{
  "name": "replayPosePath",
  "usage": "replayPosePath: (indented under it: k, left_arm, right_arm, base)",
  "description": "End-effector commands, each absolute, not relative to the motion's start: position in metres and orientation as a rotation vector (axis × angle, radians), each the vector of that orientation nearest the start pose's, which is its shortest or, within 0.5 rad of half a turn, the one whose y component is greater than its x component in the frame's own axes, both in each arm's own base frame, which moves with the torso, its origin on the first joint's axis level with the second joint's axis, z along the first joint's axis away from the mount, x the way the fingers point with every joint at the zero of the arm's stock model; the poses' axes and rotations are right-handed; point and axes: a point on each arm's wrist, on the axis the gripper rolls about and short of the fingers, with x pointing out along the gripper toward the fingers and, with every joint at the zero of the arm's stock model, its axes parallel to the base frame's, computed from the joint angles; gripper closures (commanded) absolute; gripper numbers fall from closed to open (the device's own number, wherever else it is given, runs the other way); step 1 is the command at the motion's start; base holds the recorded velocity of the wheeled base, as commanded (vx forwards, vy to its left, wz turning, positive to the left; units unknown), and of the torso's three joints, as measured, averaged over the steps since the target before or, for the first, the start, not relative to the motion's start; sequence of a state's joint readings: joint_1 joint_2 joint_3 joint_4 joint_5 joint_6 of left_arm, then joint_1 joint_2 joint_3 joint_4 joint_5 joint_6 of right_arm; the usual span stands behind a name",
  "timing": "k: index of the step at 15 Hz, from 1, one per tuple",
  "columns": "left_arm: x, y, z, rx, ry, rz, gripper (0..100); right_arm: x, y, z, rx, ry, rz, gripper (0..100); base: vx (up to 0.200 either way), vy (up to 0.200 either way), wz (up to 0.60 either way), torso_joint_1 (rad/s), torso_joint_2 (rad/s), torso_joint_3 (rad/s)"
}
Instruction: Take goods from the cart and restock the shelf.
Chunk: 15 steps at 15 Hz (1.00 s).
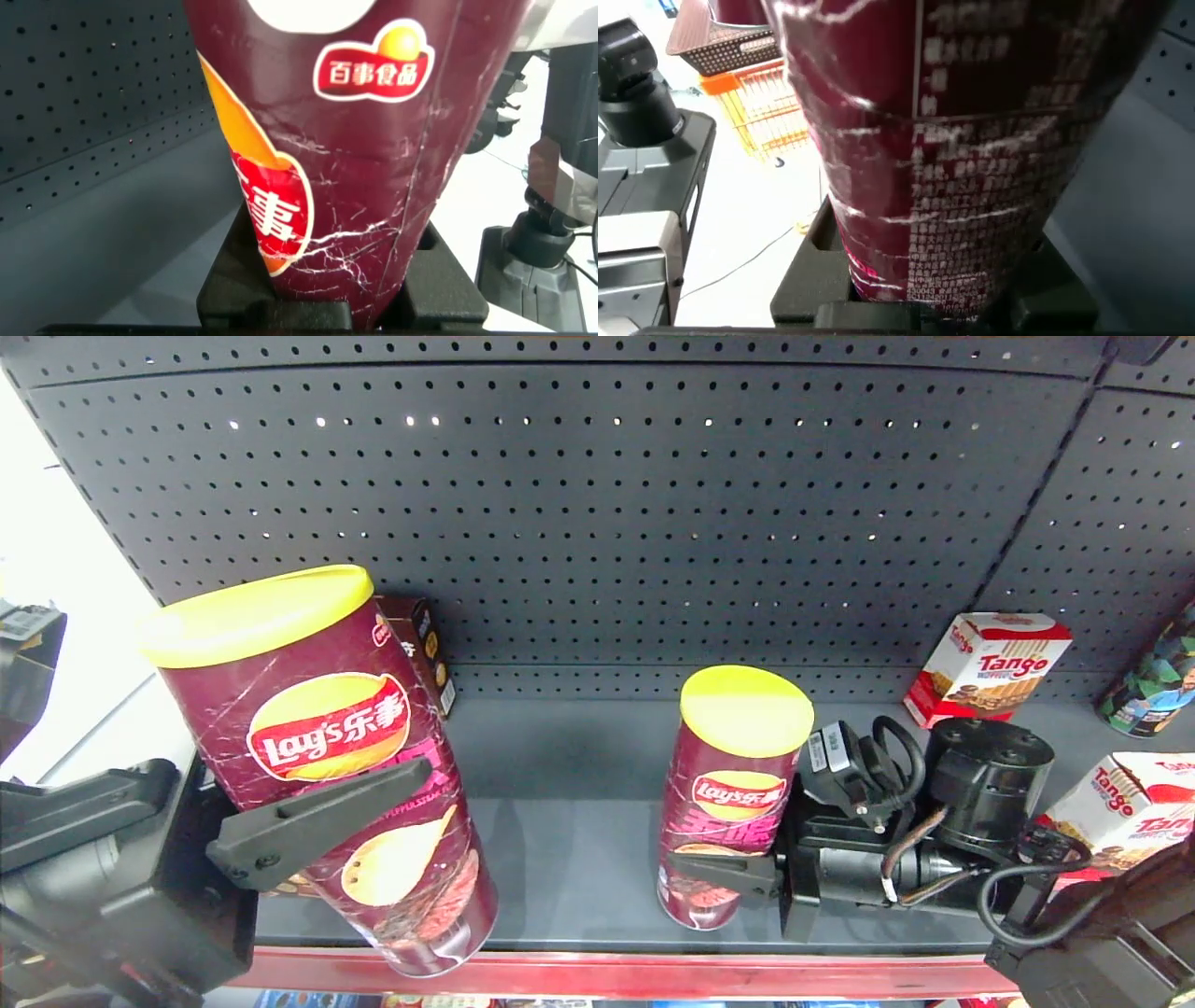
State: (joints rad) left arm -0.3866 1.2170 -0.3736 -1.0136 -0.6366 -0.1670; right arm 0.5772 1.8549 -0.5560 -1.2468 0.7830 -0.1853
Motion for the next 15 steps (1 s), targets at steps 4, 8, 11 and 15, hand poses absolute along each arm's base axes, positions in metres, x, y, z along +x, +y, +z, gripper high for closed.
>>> replayPosePath:
  k: [4,8,11,15]
  left_arm:
    - [0.148,-0.075,0.217,-0.130,-0.089,-1.031,100]
    - [0.148,-0.074,0.217,-0.130,-0.089,-1.029,100]
    - [0.148,-0.074,0.216,-0.130,-0.086,-1.028,100]
    - [0.147,-0.074,0.215,-0.131,-0.084,-1.031,100]
  right_arm:
    - [0.258,0.185,0.120,-0.146,-0.035,1.361,100]
    - [0.266,0.190,0.113,-0.145,-0.022,1.356,100]
    - [0.264,0.188,0.114,-0.148,-0.022,1.350,0]
    - [0.262,0.169,0.126,-0.169,-0.061,1.301,0]
  base:
    - [0.000,0.000,0.00,0.000,0.00,0.000]
    - [0.000,0.000,0.00,0.000,0.00,0.000]
    - [0.000,0.000,0.00,0.000,0.00,0.000]
    - [0.000,0.000,0.00,0.000,0.00,0.000]
